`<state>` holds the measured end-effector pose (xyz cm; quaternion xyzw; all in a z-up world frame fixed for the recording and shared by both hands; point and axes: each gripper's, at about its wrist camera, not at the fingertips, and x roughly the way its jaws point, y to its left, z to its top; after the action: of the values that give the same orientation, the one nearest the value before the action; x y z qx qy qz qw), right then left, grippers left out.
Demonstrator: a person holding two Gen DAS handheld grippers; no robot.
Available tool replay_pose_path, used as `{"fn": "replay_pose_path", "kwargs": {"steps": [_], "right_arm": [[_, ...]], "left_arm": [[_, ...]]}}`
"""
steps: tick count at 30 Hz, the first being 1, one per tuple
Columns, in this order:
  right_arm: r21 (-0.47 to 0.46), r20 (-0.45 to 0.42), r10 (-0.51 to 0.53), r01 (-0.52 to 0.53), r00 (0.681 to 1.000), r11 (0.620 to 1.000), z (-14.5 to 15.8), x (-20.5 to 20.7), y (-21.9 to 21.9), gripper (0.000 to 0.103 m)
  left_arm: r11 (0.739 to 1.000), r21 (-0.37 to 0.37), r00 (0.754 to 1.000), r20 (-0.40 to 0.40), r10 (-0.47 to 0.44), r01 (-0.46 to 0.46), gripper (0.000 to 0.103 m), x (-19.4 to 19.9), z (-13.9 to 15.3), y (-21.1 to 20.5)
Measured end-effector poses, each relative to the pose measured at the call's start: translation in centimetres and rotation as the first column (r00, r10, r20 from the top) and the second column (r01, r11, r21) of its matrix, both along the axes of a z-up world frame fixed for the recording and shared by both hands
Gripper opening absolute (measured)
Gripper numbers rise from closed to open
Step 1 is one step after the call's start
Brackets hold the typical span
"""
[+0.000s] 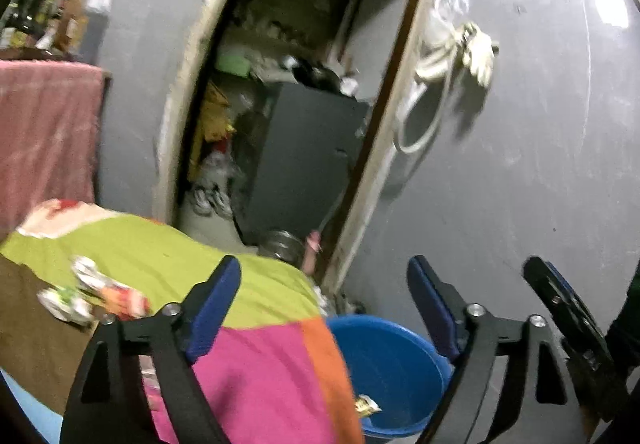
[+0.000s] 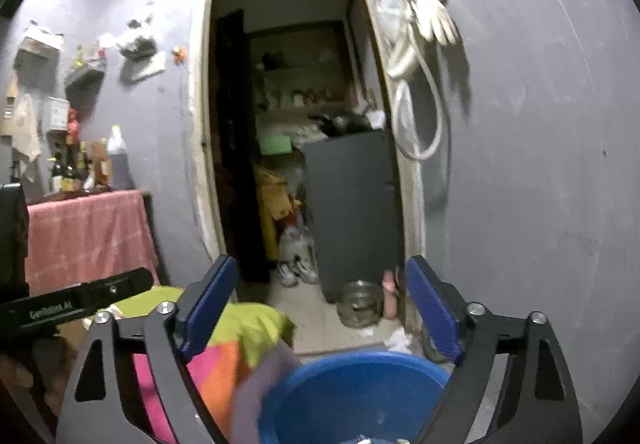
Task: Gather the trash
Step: 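Move both open tools back over the remaining wrappers on the bed, then grasp the white-green bag with the left tool while the right tool grasps the white paper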
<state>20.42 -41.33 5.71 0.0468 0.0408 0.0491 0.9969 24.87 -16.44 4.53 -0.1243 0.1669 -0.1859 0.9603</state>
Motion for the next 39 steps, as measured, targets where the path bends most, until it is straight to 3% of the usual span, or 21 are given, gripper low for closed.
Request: {"fn": "replay_pose_path", "kwargs": {"steps": [4, 15, 24, 31, 39], "right_arm": [[0.002, 0.055, 0.029, -0.029, 0.998, 1.000, 1.5, -1.0, 2.1, 0.103], [-0.005, 0.154, 0.116, -0.116, 0.981, 0.993, 3.2, -2.4, 8.3, 0.103], [-0.031, 0.156, 0.205, -0.202, 0.966, 0.979, 2.2, -1.5, 14.1, 0.103], [-0.054, 0.026, 0.245, -0.244, 0.969, 0.968, -0.4, 1.4, 17.7, 0.103], [-0.039, -0.226, 0.280, -0.296, 0.933, 0.954, -4.5, 5.7, 20.2, 0.103]], "left_arm": [[0.999, -0.005, 0.998, 0.040, 0.053, -0.053, 0.099, -1.7, 1.1, 3.0], [0.986, 0.048, 0.984, 0.082, 0.157, -0.161, 0.101, -4.9, 1.7, 9.3], [0.958, 0.101, 0.961, 0.094, 0.259, -0.268, 0.101, -5.5, 0.2, 15.0], [0.948, 0.175, 0.963, 0.006, 0.269, -0.266, 0.101, -3.8, -3.2, 18.2], [0.958, 0.211, 0.949, -0.206, 0.237, -0.193, 0.101, -0.1, -7.8, 20.4]]}}
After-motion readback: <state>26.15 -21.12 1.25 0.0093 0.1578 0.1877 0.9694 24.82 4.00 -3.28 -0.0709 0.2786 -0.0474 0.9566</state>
